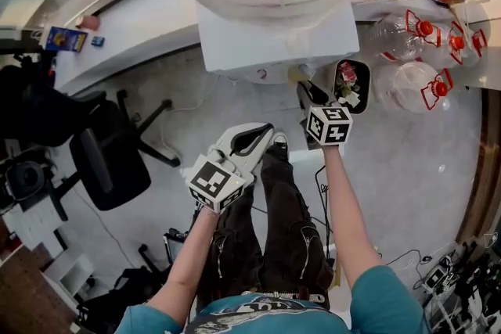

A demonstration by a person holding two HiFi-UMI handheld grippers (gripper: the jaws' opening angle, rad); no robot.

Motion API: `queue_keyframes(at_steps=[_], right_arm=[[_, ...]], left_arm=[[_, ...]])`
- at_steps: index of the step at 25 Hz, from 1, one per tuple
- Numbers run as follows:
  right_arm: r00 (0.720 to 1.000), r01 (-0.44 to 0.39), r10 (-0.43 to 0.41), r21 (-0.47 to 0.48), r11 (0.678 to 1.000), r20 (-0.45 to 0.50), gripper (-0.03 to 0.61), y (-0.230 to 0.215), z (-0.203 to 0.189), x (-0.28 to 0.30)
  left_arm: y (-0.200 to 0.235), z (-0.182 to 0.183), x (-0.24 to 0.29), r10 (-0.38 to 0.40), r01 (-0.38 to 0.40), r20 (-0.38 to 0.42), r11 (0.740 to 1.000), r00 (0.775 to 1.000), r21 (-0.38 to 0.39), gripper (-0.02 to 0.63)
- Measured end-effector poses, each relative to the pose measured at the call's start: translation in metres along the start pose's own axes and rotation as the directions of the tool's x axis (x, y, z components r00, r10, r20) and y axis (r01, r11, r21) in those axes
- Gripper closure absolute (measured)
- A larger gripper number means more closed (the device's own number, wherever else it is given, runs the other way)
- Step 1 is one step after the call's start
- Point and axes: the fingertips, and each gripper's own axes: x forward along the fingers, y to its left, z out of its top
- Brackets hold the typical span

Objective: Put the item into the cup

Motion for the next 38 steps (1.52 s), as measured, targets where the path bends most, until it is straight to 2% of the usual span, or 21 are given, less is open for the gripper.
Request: queue_keyframes(at_steps=[8, 18, 21, 32, 38], right_arm=[[0.996, 0.029, -0.034, -0.067, 0.997, -0.081, 0.497, -0.012, -0.015, 0.036], [0.991, 0.079, -0.079, 0.004, 0.997, -0.110, 0.489, -0.032, -0.022, 0.055], [0.990, 0.078, -0.077, 0.007, 0.997, -0.119, 0.455, -0.033, -0.025, 0.055], [0.996, 0.037, -0.035, 0.016, 0.999, -0.086, 0.448, -0.016, -0.021, 0.042], [1.000, -0.005, 0.006, 0.051, 0.999, -0.016, 0.453, 0.003, -0.013, 0.021]], left_arm=[[0.005, -0.009, 0.000, 0.007, -0.007, -0.017, 1.000, 1.000, -0.012, 0.607], [0.008, -0.015, -0.004, 0.003, -0.004, -0.024, 0.999, 1.000, -0.036, 0.607], [0.008, -0.019, -0.007, 0.000, -0.002, -0.031, 0.999, 1.000, -0.041, 0.609], [0.005, -0.022, -0.014, -0.013, 0.012, -0.040, 0.999, 0.999, -0.033, 0.607], [0.003, -0.021, -0.022, -0.018, 0.017, -0.033, 1.000, 0.999, -0.024, 0.607]])
